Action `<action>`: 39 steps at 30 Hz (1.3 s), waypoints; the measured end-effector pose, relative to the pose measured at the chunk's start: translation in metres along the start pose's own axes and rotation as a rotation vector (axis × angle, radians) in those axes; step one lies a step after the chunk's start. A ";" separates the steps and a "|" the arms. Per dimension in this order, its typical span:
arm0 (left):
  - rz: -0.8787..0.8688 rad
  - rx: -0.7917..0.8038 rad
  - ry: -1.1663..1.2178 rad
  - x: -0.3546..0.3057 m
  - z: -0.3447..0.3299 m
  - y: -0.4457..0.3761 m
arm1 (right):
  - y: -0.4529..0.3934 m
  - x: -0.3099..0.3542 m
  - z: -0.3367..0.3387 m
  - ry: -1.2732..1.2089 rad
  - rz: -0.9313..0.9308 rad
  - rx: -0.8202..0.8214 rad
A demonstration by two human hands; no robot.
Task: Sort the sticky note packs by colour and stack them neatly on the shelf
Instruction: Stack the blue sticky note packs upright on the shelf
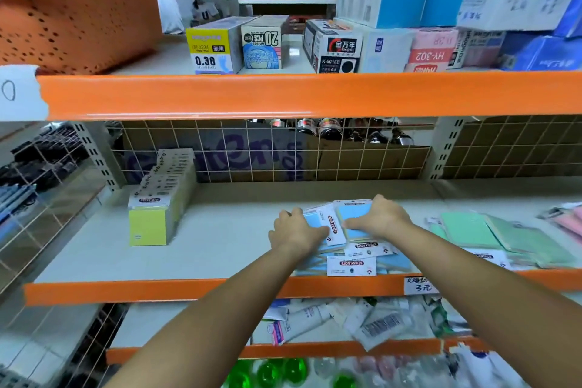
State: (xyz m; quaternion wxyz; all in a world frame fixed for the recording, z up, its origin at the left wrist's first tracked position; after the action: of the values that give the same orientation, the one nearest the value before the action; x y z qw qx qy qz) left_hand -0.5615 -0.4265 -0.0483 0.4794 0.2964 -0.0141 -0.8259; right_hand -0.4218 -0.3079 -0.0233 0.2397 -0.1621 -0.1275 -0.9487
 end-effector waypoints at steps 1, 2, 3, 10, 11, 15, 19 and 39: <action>-0.008 0.003 0.003 -0.001 -0.001 0.000 | -0.001 0.000 0.002 -0.002 -0.018 -0.003; -0.015 0.009 0.009 -0.002 -0.001 -0.001 | -0.002 -0.001 0.004 -0.005 -0.036 0.000; -0.020 0.019 0.013 -0.002 -0.002 -0.001 | -0.004 -0.001 0.006 -0.016 -0.051 0.009; -0.052 0.030 0.034 -0.003 -0.012 -0.006 | -0.016 -0.013 0.023 -0.124 -0.099 0.011; -0.058 0.018 0.029 -0.003 -0.012 -0.007 | -0.019 -0.015 0.026 -0.119 -0.106 0.008; -0.059 0.000 0.017 -0.004 -0.009 -0.012 | -0.029 -0.020 0.033 -0.531 -0.130 0.041; -0.021 -0.075 0.179 -0.003 0.005 -0.016 | -0.030 -0.010 0.041 -0.768 -0.113 0.023; -0.006 0.247 0.778 -0.021 0.021 -0.085 | -0.077 0.087 -0.009 -0.285 0.251 -0.185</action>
State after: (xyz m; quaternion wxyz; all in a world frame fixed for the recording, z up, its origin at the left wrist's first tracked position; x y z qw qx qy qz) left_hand -0.6313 -0.3688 -0.0467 0.4071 0.6423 0.0701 -0.6456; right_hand -0.5345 -0.2812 -0.0126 0.3197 -0.3306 -0.0512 -0.8865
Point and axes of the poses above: each hand's wrist, its own y-axis away from the middle knuckle, its own z-axis out of the back of the hand, x = y × z, the point moved 5 cm from there along -y, towards the middle knuckle, and after that the axes turned 12 degrees about z, right-handed, at the moved point
